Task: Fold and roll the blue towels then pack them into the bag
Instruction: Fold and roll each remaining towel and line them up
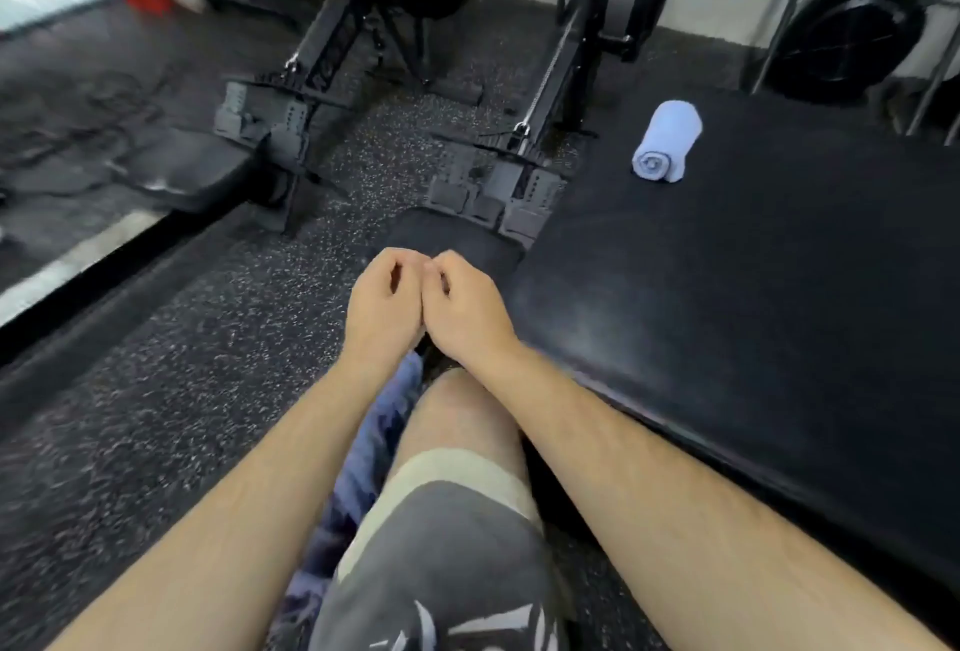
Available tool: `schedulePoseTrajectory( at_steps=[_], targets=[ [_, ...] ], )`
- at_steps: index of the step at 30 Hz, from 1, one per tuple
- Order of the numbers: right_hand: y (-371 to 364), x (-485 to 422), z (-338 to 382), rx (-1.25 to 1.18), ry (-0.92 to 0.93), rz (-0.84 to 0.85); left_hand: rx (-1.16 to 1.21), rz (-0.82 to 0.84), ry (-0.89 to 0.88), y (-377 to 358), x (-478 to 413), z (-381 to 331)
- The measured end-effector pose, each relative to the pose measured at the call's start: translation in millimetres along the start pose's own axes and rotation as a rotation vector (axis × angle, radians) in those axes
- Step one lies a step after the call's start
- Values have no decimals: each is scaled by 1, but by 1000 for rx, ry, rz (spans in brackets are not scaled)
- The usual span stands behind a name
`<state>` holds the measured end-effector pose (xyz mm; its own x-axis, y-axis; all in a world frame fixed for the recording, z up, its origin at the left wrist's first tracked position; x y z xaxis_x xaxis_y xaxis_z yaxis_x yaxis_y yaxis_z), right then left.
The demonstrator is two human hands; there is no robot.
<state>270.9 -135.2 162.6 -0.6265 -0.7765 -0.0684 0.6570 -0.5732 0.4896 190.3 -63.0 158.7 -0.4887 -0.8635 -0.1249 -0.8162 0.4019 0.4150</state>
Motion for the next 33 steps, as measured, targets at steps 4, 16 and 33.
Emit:
schedulePoseTrajectory(
  at_steps=[4, 16, 33],
  targets=[
    [-101, 12, 5, 80, -78, 254, -134, -27, 196, 67, 17, 85],
    [-245, 92, -145, 466, -134, 573, -363, 202, 478, 91, 81, 274],
    [-267, 24, -145, 208, -398, 367, 77, -62, 884, 47, 47, 294]
  ],
)
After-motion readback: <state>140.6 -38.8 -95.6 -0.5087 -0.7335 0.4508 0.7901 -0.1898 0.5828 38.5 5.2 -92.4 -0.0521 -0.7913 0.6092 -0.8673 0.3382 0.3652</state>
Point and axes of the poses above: each hand's wrist, its own x-axis away from the middle knuckle, its own y-axis out of the back of the hand, z = x × y, the point moved 2 cm from there along -x, towards the middle knuckle, and after that the axes turned 4 degrees about -x, right-handed, at the moved point
